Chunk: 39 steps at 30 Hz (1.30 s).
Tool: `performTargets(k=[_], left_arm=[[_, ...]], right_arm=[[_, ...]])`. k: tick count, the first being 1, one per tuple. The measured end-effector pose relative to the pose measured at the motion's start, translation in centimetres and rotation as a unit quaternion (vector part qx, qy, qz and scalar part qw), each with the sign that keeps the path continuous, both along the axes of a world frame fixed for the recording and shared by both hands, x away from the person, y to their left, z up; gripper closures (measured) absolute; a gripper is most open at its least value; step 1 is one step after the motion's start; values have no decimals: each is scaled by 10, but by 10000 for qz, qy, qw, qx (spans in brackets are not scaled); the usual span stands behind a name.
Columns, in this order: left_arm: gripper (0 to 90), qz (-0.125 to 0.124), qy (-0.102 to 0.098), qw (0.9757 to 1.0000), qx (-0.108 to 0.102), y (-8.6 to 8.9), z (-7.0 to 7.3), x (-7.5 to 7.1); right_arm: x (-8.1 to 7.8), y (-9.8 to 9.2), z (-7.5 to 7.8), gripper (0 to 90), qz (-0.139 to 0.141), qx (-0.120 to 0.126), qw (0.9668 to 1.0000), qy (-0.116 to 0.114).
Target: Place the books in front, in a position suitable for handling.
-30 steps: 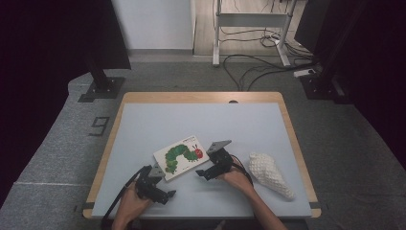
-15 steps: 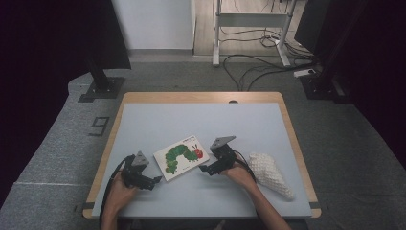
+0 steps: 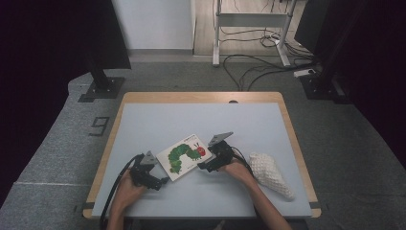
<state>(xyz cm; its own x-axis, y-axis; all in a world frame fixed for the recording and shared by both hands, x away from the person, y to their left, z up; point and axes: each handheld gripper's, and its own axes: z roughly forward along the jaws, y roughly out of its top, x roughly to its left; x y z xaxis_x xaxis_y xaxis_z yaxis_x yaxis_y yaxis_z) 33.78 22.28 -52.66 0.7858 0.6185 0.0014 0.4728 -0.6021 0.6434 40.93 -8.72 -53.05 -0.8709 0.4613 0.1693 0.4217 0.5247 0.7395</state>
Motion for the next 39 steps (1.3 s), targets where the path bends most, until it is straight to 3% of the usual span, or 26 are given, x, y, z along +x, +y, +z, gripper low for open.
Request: performTargets(k=[10,20,30,35,39], left_arm=[[0,-87,25,10000,-1,-5,0,-6],[0,-111,-5,9999,-47,-14,-1,-27],[0,-92,-16,9999,-84,-15,-1,-29],[0,-3,-31,10000,-89,-12,-1,-31],[0,64,-29,9999,-91,-6,-1,-34]], right_arm=[[-4,-1,1,94,-33,-163,9998,-111],[-28,-7,1,75,-98,-269,9995,-156],[-38,-2,-3,11,-115,-437,9979,-461],[-36,-6,0,41,-129,-321,9988,-334],[-37,-11,6,26,-180,-292,9986,-404]])
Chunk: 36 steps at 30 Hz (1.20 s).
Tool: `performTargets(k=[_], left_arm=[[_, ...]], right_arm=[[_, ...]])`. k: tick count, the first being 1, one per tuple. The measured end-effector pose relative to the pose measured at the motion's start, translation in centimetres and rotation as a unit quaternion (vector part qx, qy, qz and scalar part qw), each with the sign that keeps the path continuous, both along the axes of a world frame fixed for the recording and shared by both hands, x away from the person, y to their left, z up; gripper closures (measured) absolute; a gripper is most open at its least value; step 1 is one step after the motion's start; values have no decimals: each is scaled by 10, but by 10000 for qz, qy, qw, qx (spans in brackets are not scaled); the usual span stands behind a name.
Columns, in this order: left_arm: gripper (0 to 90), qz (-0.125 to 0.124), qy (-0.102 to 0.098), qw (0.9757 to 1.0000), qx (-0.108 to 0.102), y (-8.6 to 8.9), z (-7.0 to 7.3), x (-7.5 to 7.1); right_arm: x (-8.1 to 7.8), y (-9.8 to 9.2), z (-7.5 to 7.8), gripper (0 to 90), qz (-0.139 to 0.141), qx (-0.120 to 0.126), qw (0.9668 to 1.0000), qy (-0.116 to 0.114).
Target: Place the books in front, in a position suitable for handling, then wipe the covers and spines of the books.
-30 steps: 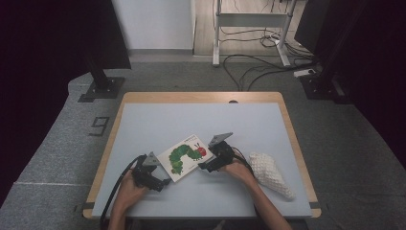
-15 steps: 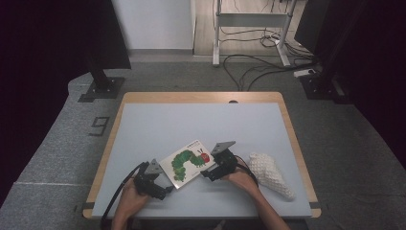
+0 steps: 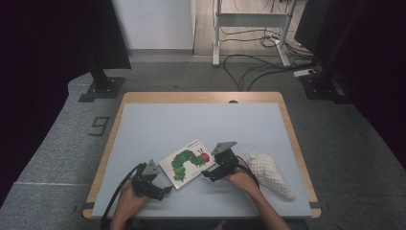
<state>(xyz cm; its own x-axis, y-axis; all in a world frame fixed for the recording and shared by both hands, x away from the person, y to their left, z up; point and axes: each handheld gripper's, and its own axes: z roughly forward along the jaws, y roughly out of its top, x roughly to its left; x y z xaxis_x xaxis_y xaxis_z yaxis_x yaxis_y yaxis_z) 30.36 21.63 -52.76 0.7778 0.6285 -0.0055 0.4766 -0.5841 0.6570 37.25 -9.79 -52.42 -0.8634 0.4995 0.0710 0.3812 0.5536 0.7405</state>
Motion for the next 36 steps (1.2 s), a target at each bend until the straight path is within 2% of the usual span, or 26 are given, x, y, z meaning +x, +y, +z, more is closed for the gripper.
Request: performTargets(k=[10,16,24,36], left_arm=[[0,262,8,9997,-17,22,0,-12],[0,266,26,9996,-30,23,0,-12],[0,271,25,9996,-32,23,0,-12],[0,272,26,9996,-36,23,-1,-12]], right_arm=[[-8,-12,21,34,-101,-31,9999,-122],[-15,-22,33,41,-246,-74,9996,-140],[-22,-36,48,41,-460,-4,9989,-129],[-28,-62,65,43,-677,-195,9972,-242]])
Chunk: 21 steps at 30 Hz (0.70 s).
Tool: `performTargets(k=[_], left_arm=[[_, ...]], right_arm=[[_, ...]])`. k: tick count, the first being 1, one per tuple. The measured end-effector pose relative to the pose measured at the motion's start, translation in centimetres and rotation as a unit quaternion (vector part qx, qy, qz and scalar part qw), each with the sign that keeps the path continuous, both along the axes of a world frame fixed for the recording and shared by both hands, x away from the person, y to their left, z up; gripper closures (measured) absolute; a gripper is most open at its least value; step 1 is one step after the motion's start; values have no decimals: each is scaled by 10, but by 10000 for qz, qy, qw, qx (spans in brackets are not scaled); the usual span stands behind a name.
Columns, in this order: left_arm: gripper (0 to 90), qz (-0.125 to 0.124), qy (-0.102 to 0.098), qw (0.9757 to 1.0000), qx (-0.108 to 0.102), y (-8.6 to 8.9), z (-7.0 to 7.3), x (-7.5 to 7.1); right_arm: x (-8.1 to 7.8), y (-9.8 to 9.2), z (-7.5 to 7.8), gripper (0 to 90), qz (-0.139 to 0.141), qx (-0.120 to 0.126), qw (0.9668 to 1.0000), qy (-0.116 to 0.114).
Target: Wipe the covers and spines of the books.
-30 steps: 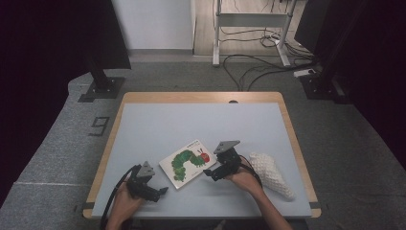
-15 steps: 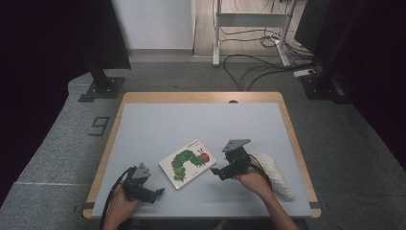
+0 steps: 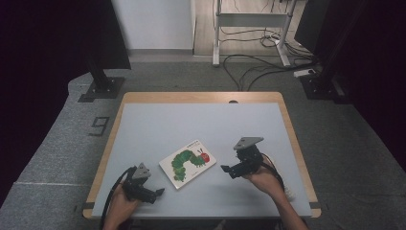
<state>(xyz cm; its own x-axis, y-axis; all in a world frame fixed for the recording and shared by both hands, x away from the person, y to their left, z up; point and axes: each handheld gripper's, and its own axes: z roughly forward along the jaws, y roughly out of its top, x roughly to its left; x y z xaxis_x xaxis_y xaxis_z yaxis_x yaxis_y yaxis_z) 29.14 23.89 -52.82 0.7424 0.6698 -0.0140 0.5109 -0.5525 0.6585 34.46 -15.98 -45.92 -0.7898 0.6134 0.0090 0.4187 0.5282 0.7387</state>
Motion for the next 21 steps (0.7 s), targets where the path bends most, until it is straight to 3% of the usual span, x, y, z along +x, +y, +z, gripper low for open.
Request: performTargets(k=[9,15,21], left_arm=[[0,3,0,10000,-6,0,0,0],[0,6,-2,10000,-7,0,0,0],[0,5,-4,10000,-7,0,0,0]], right_arm=[[-6,-32,7,39,-314,-160,9993,-141],[-9,-57,4,39,-578,-280,9978,-162],[-13,-82,-1,39,-844,-245,9960,-145]])
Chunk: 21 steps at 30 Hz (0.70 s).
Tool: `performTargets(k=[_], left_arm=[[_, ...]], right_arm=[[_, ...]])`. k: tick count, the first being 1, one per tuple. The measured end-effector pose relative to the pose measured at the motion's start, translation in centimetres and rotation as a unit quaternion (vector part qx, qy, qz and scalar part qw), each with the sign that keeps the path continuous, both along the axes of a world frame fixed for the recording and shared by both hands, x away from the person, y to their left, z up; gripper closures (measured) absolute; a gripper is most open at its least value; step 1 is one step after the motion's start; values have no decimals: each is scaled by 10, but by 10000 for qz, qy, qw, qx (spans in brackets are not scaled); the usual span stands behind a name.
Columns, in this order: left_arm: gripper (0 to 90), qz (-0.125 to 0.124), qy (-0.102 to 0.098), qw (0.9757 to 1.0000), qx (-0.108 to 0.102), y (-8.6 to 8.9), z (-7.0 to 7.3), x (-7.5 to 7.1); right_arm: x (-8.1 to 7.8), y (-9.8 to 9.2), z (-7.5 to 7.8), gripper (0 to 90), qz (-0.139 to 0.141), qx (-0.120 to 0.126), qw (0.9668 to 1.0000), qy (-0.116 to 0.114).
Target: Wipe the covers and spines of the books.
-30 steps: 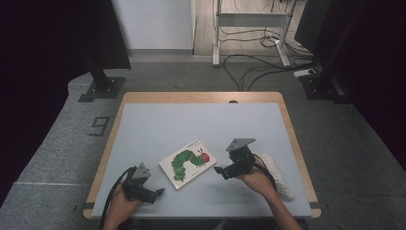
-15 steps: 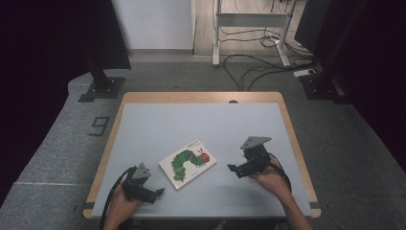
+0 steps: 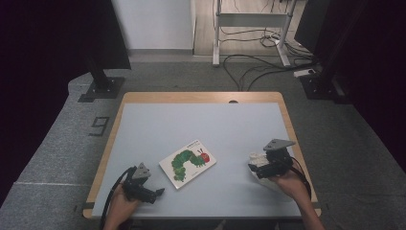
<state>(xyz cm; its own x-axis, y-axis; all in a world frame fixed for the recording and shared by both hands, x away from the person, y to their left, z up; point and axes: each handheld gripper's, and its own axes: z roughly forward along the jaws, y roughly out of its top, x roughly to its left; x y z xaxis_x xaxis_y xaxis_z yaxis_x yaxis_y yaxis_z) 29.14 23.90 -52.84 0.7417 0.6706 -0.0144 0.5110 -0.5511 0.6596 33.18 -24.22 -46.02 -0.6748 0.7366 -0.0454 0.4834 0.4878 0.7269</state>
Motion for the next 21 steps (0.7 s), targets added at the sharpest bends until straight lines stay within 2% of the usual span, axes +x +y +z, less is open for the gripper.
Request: performTargets(k=[5,13,21], left_arm=[[0,0,0,10000,-2,0,0,0],[0,1,0,10000,-3,0,0,0],[0,2,-1,10000,-3,0,0,0]], right_arm=[[-5,-14,-7,36,-116,-7,9999,-7],[-6,-22,-32,52,-229,-43,9996,138],[-7,-31,-55,176,-348,62,9989,296]])
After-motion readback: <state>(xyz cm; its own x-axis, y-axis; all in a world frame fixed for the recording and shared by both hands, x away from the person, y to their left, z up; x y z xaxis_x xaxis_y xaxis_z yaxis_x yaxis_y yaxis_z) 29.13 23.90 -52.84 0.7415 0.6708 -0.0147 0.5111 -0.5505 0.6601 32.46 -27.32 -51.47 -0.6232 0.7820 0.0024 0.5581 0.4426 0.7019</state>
